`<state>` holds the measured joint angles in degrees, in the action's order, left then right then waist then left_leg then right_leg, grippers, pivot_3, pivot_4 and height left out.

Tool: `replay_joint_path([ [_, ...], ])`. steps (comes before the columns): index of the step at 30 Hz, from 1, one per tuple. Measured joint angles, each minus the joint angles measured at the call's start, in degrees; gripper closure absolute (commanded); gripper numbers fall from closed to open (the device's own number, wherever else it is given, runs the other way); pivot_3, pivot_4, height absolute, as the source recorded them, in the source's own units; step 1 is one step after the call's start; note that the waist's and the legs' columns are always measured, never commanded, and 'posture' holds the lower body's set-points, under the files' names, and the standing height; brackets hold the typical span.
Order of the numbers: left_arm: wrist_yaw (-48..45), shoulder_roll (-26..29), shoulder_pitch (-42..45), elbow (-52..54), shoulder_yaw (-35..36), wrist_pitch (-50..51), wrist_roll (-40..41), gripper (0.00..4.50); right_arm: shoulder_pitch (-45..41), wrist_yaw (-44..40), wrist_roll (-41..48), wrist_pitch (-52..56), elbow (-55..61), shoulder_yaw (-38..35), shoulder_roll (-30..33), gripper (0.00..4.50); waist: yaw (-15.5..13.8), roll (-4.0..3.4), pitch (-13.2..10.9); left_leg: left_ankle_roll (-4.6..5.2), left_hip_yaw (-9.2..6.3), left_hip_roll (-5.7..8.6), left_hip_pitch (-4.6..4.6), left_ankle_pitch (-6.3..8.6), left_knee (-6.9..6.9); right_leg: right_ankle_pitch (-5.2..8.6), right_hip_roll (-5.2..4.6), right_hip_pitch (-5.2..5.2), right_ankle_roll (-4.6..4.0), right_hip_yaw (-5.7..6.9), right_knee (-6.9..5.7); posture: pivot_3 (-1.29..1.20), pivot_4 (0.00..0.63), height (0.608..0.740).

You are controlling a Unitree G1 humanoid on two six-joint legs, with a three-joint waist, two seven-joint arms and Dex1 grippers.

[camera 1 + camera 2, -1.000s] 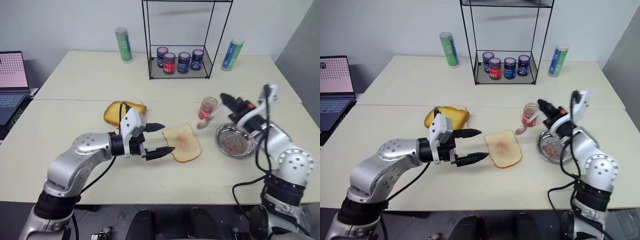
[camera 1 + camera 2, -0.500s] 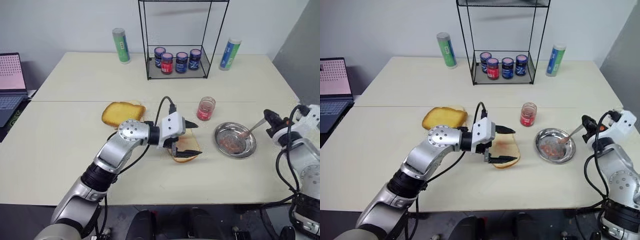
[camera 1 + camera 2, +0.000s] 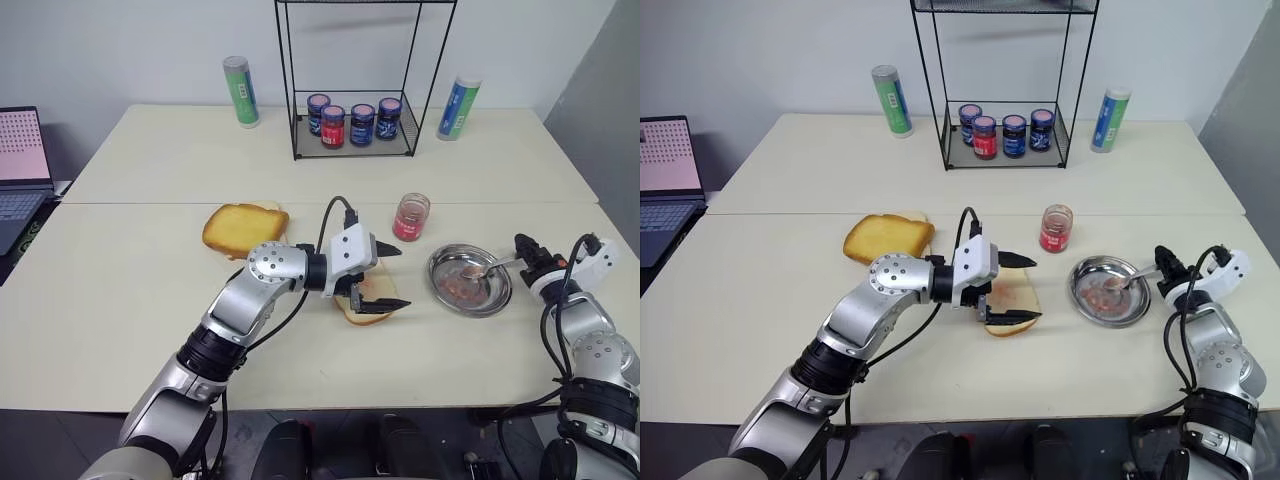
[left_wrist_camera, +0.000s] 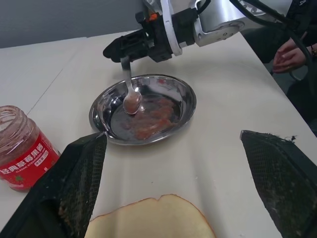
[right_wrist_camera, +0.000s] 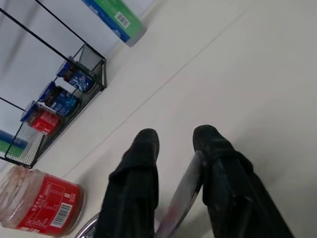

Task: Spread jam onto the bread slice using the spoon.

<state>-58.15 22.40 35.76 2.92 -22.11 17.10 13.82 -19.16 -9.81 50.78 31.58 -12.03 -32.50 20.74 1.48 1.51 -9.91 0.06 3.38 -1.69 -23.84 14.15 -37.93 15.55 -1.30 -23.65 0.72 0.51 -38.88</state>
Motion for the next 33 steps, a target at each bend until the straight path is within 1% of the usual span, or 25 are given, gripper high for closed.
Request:
replay_joint_path([
  [2,0.0,0.0,-0.1,0.1,0.0,0.0,0.0,0.00,-0.2,-0.1,0.0,-0.1,-0.6,-0.2,0.0,2.00,0.0,0.00,0.0,0.00,0.00,0.00,0.00,0.00,0.00,0.00,0.00,0.00,0.00,0.00,0.00,0.00,0.150,0.740],
  [3,0.1,0.0,-0.1,0.3,0.0,0.0,0.0,0.00,-0.2,-0.2,0.0,-0.2,-0.7,-0.3,0.0,1.87,0.0,0.00,0.0,0.00,0.00,0.00,0.00,0.00,0.00,0.00,0.00,0.00,0.00,0.00,0.00,0.00,0.150,0.740],
  [6,0.1,0.0,-0.1,1.0,0.1,0.1,0.0,0.00,-0.5,-0.1,0.1,-0.2,-0.7,-1.2,0.0,1.15,0.0,0.00,0.0,0.00,0.00,0.01,0.00,0.00,0.00,0.00,-0.01,0.00,0.00,0.00,0.00,0.00,0.150,0.740],
  [12,0.2,0.0,-0.1,1.1,0.1,0.3,0.0,0.00,-0.9,0.0,0.5,0.2,-0.7,-2.4,0.4,0.04,0.0,0.00,0.0,0.00,0.00,0.00,0.00,0.00,0.00,0.00,-0.01,0.00,0.00,0.00,-0.01,0.00,0.150,0.740],
  [18,0.3,0.1,-0.1,1.2,0.6,0.9,0.0,0.00,-1.8,0.1,0.9,0.6,-0.6,-2.5,1.1,0.04,0.0,-0.01,0.0,0.00,0.01,0.01,0.00,0.00,-0.01,0.00,-0.01,0.00,0.00,0.00,-0.01,0.00,0.150,0.740],
  [21,0.7,1.4,-0.2,1.4,2.8,2.3,0.5,0.00,-2.0,0.1,0.2,0.9,-0.1,-2.3,3.4,0.04,0.0,-0.02,0.0,0.00,0.01,0.01,0.01,0.00,-0.01,0.00,-0.01,0.00,0.00,-0.01,-0.02,0.00,0.150,0.740],
  [22,0.8,3.0,-0.4,2.2,5.0,4.5,1.9,0.00,-2.3,0.0,-1.2,1.6,1.5,-1.1,6.4,0.04,0.1,-0.20,-0.1,0.00,0.04,0.01,-0.02,0.00,-0.02,0.00,-0.02,-0.05,0.00,-0.06,-0.06,0.00,0.150,0.740],
  [24,1.0,5.5,-0.6,2.9,8.1,7.6,3.7,0.00,-2.9,-0.6,-3.0,2.8,4.4,0.7,10.8,0.04,0.3,-0.31,-0.1,0.00,0.05,0.00,0.00,0.00,-0.02,0.01,-0.01,-0.06,0.01,-0.06,-0.07,0.00,0.150,0.740],
  [26,1.0,9.4,-0.9,3.5,13.0,11.6,6.1,0.00,-3.0,-4.4,-4.3,6.2,11.8,5.4,17.1,0.04,0.5,-0.31,-0.1,0.00,-0.01,-0.13,0.03,0.00,0.00,0.04,0.07,-0.08,0.07,-0.03,-0.08,0.00,0.150,0.740],
  [29,-0.5,15.0,-2.0,4.1,16.7,15.1,8.0,0.00,-1.6,-13.3,-5.1,10.2,21.0,13.7,25.6,0.04,0.3,-0.28,-0.1,0.00,-0.13,-0.21,0.05,0.00,0.05,0.13,0.16,-0.05,0.13,0.10,-0.06,0.00,0.150,0.740],
  [30,-1.8,18.8,-3.5,4.3,18.2,16.4,8.7,0.00,0.6,-18.4,-5.0,11.9,25.4,17.4,29.5,0.04,0.2,-0.25,-0.1,0.00,-0.17,-0.25,0.06,0.00,0.09,0.14,0.15,-0.03,0.11,0.13,-0.02,0.00,0.150,0.740],
  [33,-3.9,24.1,-7.0,4.8,21.2,17.8,9.1,0.00,5.8,-27.8,-4.9,14.0,30.5,22.0,34.8,0.04,-0.1,-0.16,-0.1,-0.01,-0.16,-0.18,0.02,0.01,0.04,0.14,0.07,0.00,0.11,0.17,0.05,0.00,0.150,0.740],
])
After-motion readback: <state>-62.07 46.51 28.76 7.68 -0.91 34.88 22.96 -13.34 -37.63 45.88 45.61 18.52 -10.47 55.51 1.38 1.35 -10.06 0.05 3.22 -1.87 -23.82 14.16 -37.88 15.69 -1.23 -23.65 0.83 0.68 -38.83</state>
